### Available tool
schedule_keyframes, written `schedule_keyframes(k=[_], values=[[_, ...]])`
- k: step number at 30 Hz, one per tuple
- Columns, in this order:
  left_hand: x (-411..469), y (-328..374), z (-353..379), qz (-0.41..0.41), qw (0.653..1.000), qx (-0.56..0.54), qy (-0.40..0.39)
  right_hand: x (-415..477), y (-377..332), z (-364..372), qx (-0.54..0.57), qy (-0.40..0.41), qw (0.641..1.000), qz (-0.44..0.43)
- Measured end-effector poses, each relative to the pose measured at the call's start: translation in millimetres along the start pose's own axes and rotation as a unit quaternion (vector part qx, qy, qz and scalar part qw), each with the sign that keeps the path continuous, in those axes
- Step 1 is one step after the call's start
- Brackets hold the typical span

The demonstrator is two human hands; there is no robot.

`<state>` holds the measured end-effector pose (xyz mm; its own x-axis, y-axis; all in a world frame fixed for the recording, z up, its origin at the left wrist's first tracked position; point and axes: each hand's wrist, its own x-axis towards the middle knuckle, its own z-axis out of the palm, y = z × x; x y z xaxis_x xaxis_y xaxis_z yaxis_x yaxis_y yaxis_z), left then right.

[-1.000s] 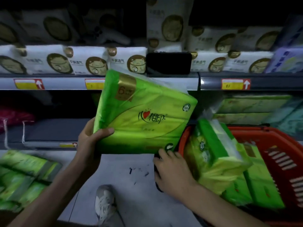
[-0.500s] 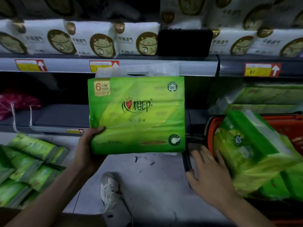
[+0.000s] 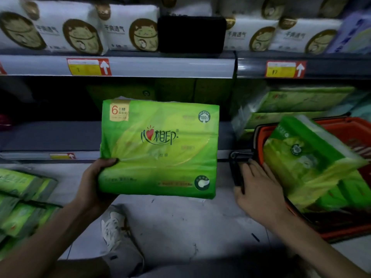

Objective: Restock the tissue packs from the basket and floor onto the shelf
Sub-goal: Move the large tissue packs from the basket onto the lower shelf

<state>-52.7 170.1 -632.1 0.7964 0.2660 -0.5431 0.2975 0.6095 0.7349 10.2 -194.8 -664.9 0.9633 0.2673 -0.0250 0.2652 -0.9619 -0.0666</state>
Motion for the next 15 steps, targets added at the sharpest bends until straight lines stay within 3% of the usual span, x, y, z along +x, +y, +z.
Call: schedule_keyframes(k=[3, 6, 8, 11, 15], values=[[0, -5, 11, -0.009, 1.000, 0.009, -0.006, 3, 5, -5, 0.050, 0.001, 0.999, 0.016], [1, -9, 22, -0.015, 1.000, 0.016, -0.012, 4, -2, -22, 0.222, 0.048, 0.973, 0.026], [1, -13, 28, -0.021, 1.000, 0.014, -0.018, 3, -13, -41, 0.388, 0.064, 0.917, 0.062], [-2, -16, 35, -0.026, 0.999, 0.014, -0.030, -2, -31, -69, 0.600, -0.027, 0.794, 0.093], [-9, -14, 48, -0.027, 0.998, 0.020, -0.053, 3, -27, -78, 0.667, -0.081, 0.733, 0.107]])
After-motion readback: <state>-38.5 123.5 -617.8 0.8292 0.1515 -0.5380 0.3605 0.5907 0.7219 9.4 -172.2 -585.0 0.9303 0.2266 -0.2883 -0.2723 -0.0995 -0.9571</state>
